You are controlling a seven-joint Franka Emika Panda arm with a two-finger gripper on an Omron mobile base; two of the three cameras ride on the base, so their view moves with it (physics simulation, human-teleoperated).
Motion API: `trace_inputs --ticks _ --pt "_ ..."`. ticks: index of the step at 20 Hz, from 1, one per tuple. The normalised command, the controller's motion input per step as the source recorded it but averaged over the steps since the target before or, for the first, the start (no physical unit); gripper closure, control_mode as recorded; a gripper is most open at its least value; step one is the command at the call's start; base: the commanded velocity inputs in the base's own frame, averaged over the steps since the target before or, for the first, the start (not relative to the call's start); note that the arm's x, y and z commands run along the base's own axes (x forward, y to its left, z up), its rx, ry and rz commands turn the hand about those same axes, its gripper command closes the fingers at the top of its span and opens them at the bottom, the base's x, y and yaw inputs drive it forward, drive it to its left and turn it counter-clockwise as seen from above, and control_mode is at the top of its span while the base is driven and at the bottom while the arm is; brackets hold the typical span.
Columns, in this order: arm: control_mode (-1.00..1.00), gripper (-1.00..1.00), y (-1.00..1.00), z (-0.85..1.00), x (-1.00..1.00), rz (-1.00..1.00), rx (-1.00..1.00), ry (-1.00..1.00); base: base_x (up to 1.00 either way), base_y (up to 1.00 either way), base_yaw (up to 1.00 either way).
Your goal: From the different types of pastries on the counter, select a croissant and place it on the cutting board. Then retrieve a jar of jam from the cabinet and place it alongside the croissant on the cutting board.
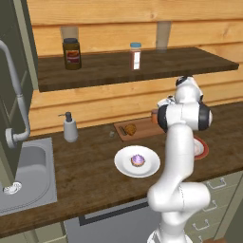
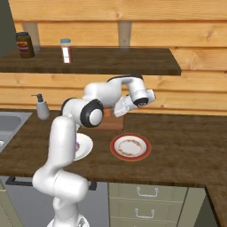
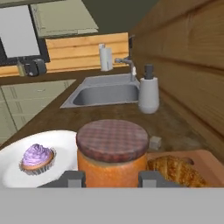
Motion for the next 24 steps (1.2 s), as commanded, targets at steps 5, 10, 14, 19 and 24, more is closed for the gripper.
trace_inputs --ticks 5,10,14,19,24 --pt "-1.00 1.00 0.00 -0.18 0.21 0.00 0.00 0.00 0.00 0.00 0.00" --pt "-1.00 1.00 0.03 -0.25 0.14 -0.01 0.01 -0.01 0.00 0.00 0.00" --pt "-1.00 1.00 0.01 -0.27 0.37 -0.04 0.00 -0.04 0.00 0.00 0.00" --pt "-1.00 1.00 0.00 -0.18 0.50 0.00 0.00 -0.03 0.00 0.00 0.00" --pt "-1.00 1.00 0.00 -0.05 0.32 0.00 0.00 0.00 0.00 0.00 0.00"
